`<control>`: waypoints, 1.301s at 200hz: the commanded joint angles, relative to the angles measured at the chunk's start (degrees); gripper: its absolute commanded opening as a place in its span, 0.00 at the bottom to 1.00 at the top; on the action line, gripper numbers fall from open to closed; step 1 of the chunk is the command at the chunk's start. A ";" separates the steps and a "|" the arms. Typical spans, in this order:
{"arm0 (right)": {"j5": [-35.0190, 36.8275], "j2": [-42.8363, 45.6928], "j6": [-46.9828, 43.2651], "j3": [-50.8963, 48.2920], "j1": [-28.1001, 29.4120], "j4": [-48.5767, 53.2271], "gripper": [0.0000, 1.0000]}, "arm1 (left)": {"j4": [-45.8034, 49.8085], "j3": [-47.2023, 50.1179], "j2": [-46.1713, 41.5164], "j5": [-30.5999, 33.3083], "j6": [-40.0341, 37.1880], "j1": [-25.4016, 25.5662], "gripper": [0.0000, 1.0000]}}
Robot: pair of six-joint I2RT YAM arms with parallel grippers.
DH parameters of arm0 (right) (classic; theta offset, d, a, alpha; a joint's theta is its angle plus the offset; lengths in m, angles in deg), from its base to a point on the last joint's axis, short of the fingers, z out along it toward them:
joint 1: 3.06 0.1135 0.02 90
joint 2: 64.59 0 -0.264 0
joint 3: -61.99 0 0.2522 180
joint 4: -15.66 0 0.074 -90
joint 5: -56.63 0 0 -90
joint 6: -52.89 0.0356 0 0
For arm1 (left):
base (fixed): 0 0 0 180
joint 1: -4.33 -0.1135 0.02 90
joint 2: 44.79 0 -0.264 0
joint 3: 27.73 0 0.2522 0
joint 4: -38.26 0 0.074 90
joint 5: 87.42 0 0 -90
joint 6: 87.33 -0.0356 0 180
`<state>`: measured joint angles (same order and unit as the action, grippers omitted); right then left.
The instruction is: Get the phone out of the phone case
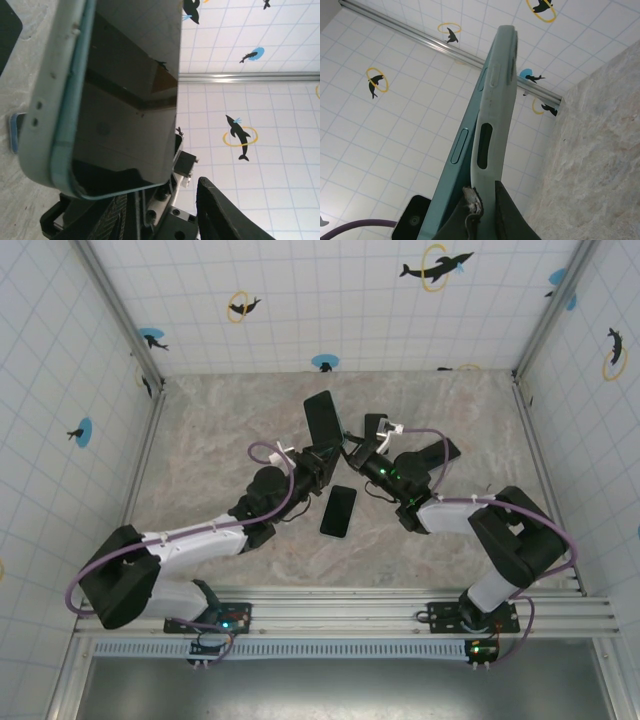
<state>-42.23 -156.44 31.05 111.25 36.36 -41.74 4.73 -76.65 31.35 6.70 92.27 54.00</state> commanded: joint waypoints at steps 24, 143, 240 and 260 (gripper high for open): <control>-0.45 1.22 -0.48 0.19 0.82 -7.53 0.00 | -1.58 0.54 0.06 1.58 0.86 -1.33 0.38; 3.19 -0.31 1.17 -2.64 1.58 -16.43 0.00 | -5.22 1.03 2.76 4.82 4.65 -1.77 0.41; 5.44 -1.35 2.22 -4.44 1.73 -20.27 0.00 | -10.55 1.26 4.02 5.42 6.02 -1.77 0.22; 5.51 -1.49 2.32 -4.73 1.89 -20.51 0.00 | -11.33 1.30 3.98 5.44 5.77 -1.77 0.18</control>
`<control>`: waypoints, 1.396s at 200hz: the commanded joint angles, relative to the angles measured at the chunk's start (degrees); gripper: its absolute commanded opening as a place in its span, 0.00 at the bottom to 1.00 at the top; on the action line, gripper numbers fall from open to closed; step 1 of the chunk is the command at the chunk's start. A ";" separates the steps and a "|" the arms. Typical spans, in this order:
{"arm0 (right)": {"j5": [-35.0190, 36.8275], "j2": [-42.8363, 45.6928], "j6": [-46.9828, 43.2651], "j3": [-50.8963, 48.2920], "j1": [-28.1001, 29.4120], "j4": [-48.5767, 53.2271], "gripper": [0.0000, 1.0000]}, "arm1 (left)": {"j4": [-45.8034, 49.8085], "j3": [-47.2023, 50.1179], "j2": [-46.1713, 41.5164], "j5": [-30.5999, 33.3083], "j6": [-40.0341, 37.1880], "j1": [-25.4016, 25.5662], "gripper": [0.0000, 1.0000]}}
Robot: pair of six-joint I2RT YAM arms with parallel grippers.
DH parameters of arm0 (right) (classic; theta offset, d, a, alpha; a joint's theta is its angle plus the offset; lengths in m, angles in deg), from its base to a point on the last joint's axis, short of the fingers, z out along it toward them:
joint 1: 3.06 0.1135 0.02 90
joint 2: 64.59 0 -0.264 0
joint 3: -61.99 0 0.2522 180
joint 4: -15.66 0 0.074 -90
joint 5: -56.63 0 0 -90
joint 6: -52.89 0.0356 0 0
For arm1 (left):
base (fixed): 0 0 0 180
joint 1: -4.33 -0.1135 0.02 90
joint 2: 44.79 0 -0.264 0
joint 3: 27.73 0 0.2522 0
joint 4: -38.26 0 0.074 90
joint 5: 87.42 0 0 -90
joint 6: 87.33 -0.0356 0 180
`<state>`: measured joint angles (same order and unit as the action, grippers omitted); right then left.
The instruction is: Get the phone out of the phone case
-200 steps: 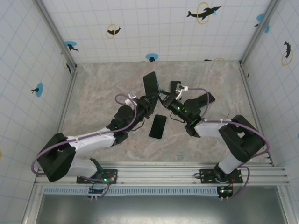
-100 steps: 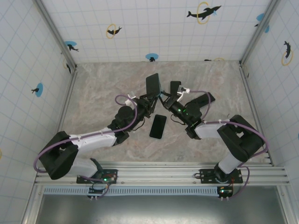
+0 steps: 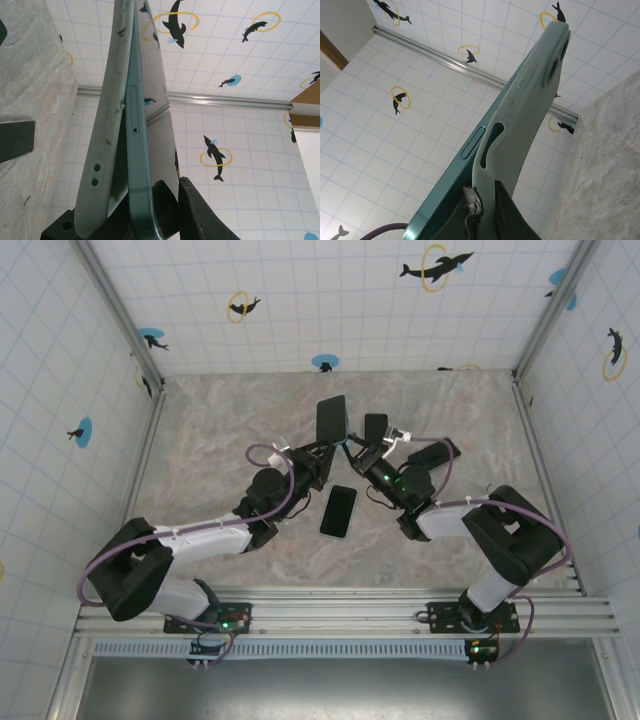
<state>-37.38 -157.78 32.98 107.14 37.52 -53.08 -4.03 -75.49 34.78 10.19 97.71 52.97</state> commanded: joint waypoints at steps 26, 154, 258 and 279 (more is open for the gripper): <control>1.02 -0.06 0.13 -0.89 0.68 -8.69 0.00 | -2.79 0.16 0.24 1.76 -0.03 -0.74 0.13; 17.74 0.56 -4.68 3.74 1.68 19.25 0.00 | 2.54 -1.73 -3.53 -4.91 -6.79 -2.17 0.00; 15.73 1.35 -6.48 4.02 -0.42 20.35 0.00 | 12.50 1.64 -6.08 -26.53 -16.76 -23.38 0.00; 14.90 0.93 -6.01 4.36 -0.22 20.36 0.00 | 10.38 1.73 -2.89 -33.23 -18.19 -29.44 0.00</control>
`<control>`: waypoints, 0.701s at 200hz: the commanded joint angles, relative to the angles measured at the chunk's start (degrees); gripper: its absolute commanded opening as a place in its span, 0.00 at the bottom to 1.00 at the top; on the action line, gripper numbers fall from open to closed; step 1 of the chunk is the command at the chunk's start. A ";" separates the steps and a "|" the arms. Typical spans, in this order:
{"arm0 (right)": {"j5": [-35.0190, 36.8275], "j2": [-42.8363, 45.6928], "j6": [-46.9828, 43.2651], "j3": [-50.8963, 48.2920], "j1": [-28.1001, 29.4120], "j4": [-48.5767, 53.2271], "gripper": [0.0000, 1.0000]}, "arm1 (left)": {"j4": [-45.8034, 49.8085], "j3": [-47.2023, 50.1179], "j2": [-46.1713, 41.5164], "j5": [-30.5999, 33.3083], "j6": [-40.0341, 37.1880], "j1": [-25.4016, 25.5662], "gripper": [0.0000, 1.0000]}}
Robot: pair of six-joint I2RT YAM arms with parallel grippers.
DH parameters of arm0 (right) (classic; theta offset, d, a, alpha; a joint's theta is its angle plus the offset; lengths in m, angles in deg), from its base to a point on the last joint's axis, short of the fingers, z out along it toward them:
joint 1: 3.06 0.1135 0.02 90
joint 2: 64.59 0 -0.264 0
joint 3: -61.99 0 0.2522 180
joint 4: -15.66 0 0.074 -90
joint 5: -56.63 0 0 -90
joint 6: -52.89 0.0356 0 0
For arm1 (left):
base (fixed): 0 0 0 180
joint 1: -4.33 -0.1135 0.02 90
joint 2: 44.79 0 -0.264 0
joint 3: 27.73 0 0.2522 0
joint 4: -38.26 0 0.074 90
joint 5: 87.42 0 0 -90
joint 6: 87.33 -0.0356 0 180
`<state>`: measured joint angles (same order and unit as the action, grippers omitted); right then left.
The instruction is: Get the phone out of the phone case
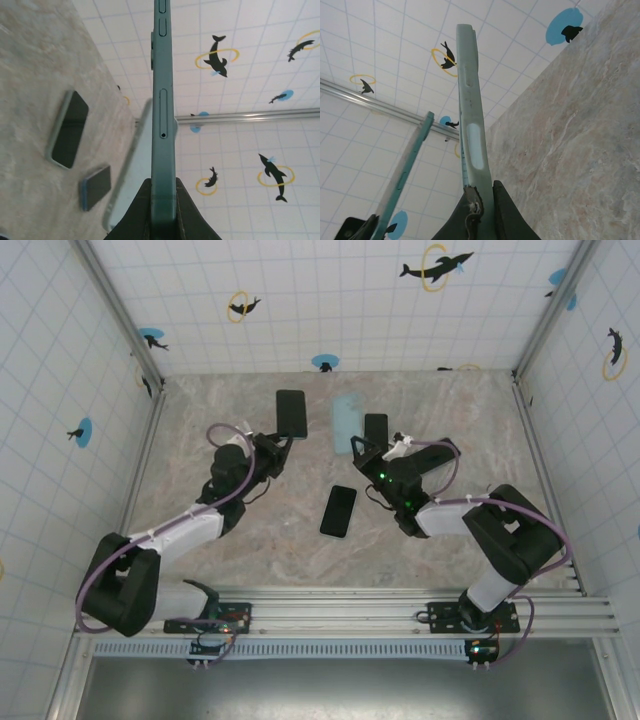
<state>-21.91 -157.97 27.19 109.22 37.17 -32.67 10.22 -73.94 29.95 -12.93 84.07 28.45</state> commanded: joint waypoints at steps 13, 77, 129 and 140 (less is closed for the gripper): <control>-0.76 0.67 -0.09 2.88 0.40 0.37 0.00 | -2.95 0.02 3.55 -12.24 -6.50 -7.67 0.00; -2.45 -2.62 -0.84 6.58 2.13 2.44 0.00 | -4.84 3.57 10.22 -21.16 -12.32 -20.99 0.00; -4.02 -6.24 -0.92 10.23 3.25 2.95 0.00 | -3.25 4.61 15.38 -26.11 -17.25 -29.74 0.00; -4.08 -7.00 -0.84 10.82 3.61 2.93 0.00 | -2.28 4.11 16.30 -26.74 -18.15 -31.21 0.00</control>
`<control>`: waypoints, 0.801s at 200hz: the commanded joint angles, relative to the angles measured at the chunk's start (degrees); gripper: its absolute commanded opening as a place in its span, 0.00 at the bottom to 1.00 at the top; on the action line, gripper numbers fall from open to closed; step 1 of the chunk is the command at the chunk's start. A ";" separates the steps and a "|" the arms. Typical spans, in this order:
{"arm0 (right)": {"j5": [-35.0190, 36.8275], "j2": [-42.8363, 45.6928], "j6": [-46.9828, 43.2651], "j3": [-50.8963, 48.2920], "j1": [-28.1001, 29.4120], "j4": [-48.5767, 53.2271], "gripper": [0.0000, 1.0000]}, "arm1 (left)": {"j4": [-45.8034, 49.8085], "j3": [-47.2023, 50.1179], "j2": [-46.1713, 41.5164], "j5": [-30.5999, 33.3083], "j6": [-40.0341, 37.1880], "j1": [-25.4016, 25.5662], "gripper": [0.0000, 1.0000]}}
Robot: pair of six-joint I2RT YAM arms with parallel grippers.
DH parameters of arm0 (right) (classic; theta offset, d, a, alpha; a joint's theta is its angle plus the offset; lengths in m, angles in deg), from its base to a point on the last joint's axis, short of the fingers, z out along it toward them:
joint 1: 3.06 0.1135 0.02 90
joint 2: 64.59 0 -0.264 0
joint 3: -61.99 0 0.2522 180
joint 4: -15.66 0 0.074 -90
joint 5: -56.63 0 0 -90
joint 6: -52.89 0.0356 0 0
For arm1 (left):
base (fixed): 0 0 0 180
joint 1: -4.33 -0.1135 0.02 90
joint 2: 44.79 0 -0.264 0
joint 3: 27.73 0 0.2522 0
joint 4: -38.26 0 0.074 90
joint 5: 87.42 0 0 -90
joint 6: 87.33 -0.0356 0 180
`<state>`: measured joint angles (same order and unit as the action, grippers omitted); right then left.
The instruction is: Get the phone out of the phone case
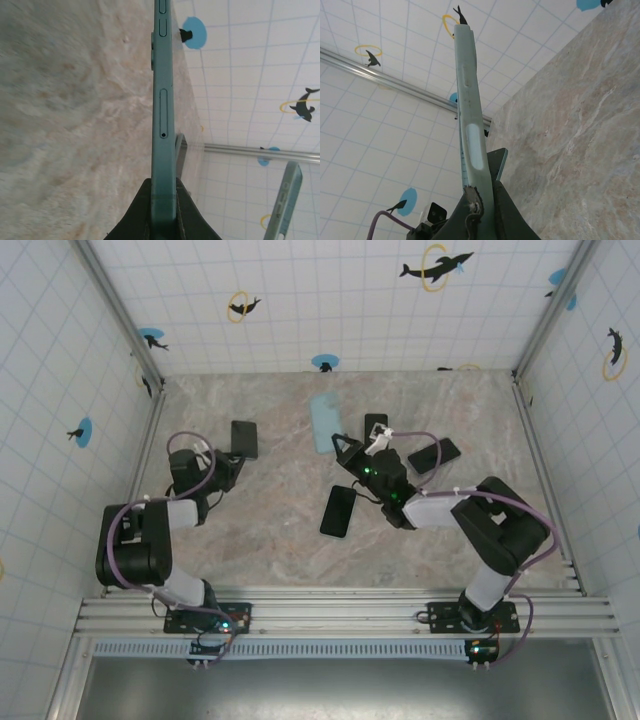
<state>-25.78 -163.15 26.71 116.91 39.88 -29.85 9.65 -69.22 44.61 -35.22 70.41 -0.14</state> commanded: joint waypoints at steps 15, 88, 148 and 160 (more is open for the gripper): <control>-0.23 -2.88 -0.31 3.94 1.44 0.37 0.00 | 1.89 -1.97 2.82 -4.63 -7.33 -4.45 0.00; 0.35 -6.06 -0.18 7.26 3.47 2.22 0.00 | 9.09 -7.83 9.75 -6.53 -12.63 -7.46 0.00; 0.40 -6.95 0.13 8.58 4.29 3.28 0.00 | 10.64 -11.18 13.50 -7.10 -13.25 -8.36 0.03; 0.37 -7.08 0.33 8.58 4.39 3.29 0.00 | 11.05 -11.46 13.98 -7.00 -13.17 -8.71 0.06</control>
<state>-26.13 -168.92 26.77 123.32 43.62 -26.90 19.31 -78.99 57.25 -41.30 58.98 -7.97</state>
